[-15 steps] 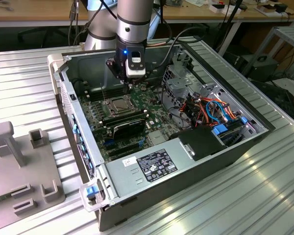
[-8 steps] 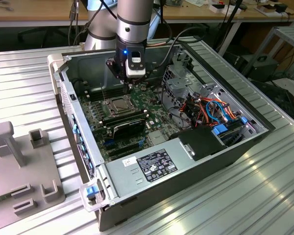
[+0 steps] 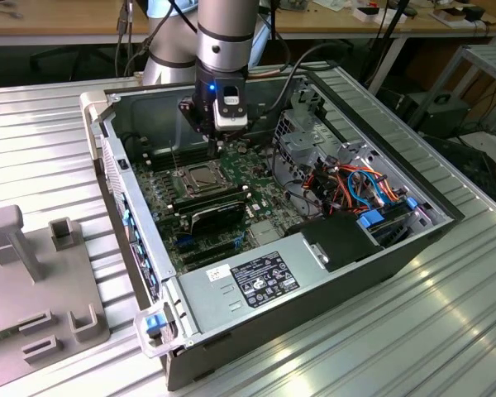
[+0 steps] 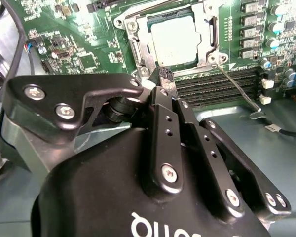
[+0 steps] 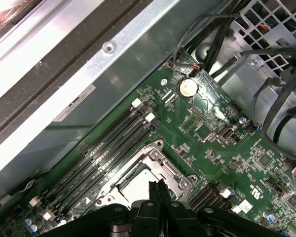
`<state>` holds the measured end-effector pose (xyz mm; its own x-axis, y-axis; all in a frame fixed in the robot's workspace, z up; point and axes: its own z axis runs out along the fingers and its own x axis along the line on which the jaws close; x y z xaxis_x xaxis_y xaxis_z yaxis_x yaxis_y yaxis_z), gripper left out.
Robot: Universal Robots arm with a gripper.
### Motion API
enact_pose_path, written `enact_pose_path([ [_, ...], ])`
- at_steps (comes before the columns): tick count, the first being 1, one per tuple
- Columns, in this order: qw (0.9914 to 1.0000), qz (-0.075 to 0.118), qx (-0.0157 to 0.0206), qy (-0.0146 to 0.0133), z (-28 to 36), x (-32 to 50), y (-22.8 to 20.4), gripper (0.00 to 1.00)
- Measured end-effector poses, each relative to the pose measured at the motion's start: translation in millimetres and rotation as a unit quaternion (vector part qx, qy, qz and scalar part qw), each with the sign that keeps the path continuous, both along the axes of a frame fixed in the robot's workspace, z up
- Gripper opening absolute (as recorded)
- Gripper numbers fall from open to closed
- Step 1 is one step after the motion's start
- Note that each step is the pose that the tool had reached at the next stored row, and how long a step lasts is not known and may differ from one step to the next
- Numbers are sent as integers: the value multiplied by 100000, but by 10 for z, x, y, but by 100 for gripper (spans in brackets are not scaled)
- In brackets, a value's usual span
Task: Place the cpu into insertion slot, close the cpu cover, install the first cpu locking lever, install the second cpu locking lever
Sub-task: 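Install the first cpu locking lever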
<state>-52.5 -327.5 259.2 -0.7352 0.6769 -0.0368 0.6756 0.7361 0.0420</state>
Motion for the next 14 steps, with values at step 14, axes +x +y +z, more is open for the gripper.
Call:
enact_pose_path([
  [14, 99912, 4190, 6, 120, 64, -158, 3, 11],
])
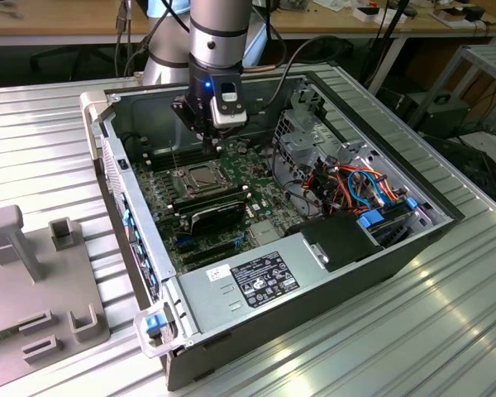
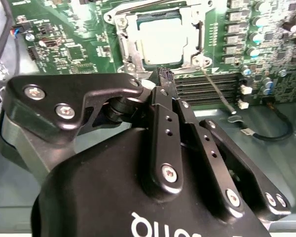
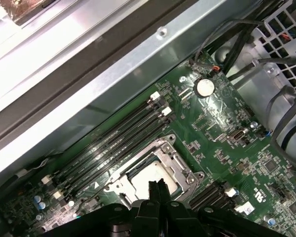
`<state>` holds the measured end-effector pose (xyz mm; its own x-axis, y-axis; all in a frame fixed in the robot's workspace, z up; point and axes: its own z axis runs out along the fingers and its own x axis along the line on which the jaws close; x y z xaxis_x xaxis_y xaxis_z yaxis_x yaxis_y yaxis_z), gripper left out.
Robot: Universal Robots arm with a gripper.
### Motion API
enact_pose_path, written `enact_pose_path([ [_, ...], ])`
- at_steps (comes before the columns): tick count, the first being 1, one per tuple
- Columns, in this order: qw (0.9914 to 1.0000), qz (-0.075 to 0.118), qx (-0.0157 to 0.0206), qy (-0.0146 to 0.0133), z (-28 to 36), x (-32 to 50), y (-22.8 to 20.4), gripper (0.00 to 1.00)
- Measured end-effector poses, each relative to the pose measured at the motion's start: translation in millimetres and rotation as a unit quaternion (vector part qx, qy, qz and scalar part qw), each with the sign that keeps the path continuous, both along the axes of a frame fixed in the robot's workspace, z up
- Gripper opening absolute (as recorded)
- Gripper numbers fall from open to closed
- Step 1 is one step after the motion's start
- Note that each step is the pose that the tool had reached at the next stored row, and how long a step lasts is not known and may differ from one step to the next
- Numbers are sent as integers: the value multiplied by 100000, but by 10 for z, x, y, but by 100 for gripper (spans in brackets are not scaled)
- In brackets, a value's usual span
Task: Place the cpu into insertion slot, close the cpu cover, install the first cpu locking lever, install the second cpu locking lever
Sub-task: 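Install the first cpu locking lever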
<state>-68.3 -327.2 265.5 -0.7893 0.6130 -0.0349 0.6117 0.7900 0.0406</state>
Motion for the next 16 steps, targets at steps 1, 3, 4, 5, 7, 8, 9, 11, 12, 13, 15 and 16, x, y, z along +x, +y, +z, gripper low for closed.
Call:
enact_pose_path([
  [1, 100000, 203, -4, 1, 0, -26, 0, 11],
  [3, 99999, 423, 0, -4, -1, -62, 1, 11],
  [4, 99999, 426, -1, 1, -1, -69, 0, 11],
  [5, 99999, 433, -6, 4, 0, -73, 0, 11],
  [7, 99999, 427, -5, 3, -1, -77, 0, 11],
  [8, 99999, 430, -5, 5, -1, -81, 0, 11],
  [9, 99999, 428, -4, 4, -1, -81, 0, 11],
  [11, 99999, 429, -6, 5, -1, -81, 0, 11],
  [12, 99999, 429, -3, 4, -1, -81, 0, 11],
  [13, 99999, 429, -5, 4, -1, -81, 0, 11],
  [15, 99999, 429, -6, 9, -1, -82, 0, 11],
  [16, 99999, 428, -5, 7, -1, -82, 0, 11],
])
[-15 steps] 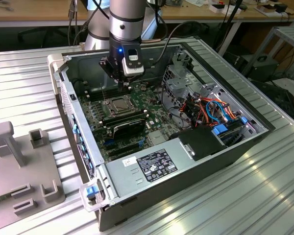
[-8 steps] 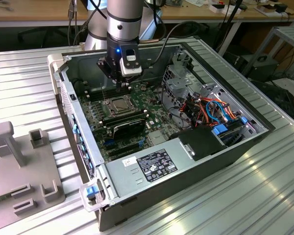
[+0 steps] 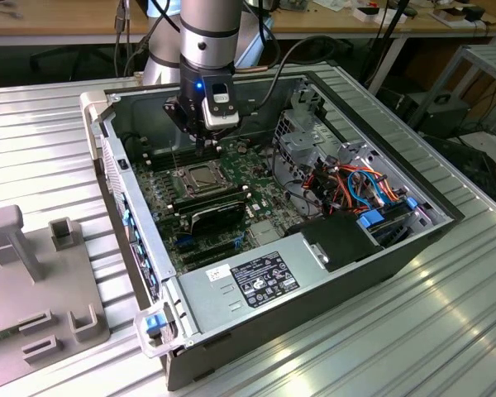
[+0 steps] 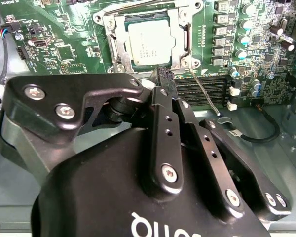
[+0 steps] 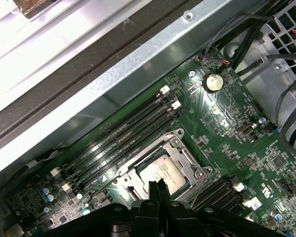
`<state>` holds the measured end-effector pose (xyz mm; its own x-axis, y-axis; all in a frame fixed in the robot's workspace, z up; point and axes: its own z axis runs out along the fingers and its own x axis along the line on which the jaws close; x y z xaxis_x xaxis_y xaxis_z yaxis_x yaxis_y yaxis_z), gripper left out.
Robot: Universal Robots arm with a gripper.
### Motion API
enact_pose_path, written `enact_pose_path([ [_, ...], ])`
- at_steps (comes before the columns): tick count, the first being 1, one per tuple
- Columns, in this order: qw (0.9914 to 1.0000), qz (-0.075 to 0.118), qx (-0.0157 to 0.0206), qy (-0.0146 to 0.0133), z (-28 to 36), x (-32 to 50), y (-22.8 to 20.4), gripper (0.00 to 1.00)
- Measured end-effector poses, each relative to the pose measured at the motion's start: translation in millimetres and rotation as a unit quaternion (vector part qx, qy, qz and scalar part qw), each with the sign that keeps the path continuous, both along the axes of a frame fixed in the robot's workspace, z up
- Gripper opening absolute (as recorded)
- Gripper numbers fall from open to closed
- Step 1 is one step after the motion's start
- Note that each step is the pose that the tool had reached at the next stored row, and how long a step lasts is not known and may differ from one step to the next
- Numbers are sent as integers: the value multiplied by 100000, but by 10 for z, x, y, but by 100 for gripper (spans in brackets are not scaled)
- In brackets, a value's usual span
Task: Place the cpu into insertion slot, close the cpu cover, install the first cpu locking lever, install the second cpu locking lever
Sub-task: 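Install the first cpu locking lever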
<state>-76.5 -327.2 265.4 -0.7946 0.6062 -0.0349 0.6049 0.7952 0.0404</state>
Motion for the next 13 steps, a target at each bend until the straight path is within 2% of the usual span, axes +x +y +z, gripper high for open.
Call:
enact_pose_path([
  [6, 99997, 765, 21, -3, 0, -2, -1, 11],
  [8, 99974, 2277, 37, 0, 0, -7, -1, 11],
  [10, 99909, 4268, 36, 5, 0, -11, -1, 11],
  [13, 99849, 5501, 43, -2, -1, -24, -1, 11],
])
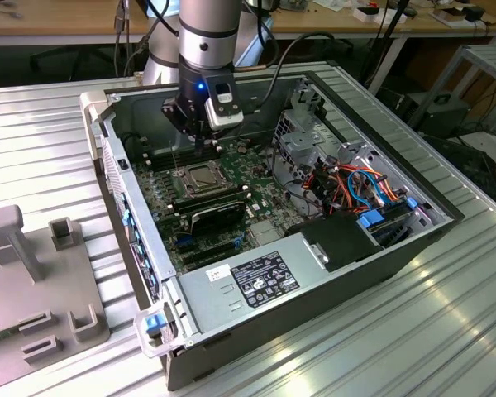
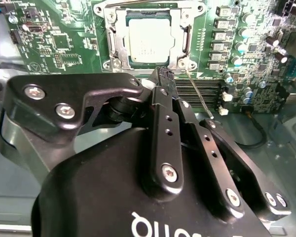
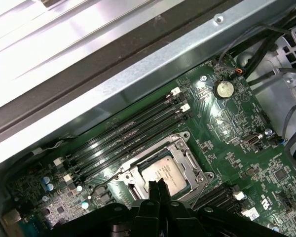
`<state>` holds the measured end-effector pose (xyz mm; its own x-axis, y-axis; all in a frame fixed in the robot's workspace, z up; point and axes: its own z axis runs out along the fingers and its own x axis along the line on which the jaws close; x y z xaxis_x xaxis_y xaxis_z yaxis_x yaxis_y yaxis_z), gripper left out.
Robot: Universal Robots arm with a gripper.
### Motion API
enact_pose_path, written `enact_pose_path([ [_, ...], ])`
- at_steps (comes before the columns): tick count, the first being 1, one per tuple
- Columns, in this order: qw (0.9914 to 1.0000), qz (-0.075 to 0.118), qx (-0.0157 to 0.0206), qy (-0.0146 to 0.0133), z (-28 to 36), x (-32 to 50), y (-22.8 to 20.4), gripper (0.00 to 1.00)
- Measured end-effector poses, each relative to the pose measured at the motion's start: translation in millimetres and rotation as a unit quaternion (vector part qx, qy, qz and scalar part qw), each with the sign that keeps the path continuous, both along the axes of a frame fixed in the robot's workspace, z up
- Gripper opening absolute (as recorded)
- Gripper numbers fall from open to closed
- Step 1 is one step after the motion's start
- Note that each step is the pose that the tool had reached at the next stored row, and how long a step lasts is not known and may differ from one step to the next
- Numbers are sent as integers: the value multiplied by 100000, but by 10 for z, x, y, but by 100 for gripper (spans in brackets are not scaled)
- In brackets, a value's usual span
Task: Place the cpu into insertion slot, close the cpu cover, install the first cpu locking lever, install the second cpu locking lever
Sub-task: 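Install the first cpu locking lever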
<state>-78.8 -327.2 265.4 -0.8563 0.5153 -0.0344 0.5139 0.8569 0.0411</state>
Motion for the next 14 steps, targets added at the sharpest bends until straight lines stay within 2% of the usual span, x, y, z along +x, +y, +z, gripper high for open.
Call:
enact_pose_path([
  [14, 99996, 848, 44, 99, 0, -147, -17, 11],
])
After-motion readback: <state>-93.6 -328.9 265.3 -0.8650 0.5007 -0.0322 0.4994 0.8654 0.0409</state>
